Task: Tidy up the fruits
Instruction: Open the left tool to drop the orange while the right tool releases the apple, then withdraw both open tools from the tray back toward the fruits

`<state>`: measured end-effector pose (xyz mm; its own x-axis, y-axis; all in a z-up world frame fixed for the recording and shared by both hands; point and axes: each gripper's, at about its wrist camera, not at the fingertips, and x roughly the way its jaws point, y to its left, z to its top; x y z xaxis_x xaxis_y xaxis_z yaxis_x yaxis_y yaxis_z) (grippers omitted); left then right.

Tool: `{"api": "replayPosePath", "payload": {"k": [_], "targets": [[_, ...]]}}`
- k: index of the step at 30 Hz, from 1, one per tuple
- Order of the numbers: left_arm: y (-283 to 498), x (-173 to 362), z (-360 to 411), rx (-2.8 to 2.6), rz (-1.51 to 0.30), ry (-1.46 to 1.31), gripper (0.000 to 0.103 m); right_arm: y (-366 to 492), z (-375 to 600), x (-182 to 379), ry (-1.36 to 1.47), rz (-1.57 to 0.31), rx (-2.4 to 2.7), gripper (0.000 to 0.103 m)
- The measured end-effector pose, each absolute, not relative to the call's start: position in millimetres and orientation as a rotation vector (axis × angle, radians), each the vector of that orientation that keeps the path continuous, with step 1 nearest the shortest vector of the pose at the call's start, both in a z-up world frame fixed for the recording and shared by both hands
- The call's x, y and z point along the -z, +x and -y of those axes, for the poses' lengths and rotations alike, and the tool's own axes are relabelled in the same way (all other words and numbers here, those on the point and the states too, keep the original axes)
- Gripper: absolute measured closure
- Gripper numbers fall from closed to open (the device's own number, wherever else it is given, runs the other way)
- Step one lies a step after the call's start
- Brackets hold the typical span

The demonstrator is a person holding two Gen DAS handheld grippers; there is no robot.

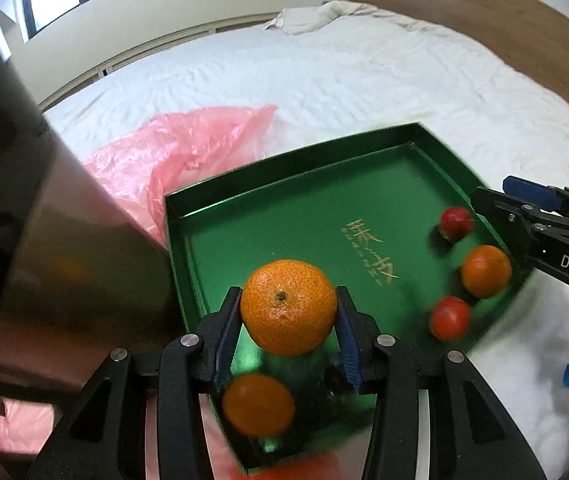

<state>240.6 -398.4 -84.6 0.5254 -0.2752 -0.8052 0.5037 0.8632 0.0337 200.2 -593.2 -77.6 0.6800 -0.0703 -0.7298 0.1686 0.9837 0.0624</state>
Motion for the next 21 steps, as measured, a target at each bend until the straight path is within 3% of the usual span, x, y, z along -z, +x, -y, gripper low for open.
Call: {"api": "replayPosePath", "payload": {"k": [7,21], "targets": [[197,51,372,0.512,-0.856,0.267,0.056,146,582,55,0.154,-0.784,0.140,0.023],[122,14,282,0.487,-0.814,0.217,0.055,56,522,32,0.136,-0.779,0.070,0.023]]}}
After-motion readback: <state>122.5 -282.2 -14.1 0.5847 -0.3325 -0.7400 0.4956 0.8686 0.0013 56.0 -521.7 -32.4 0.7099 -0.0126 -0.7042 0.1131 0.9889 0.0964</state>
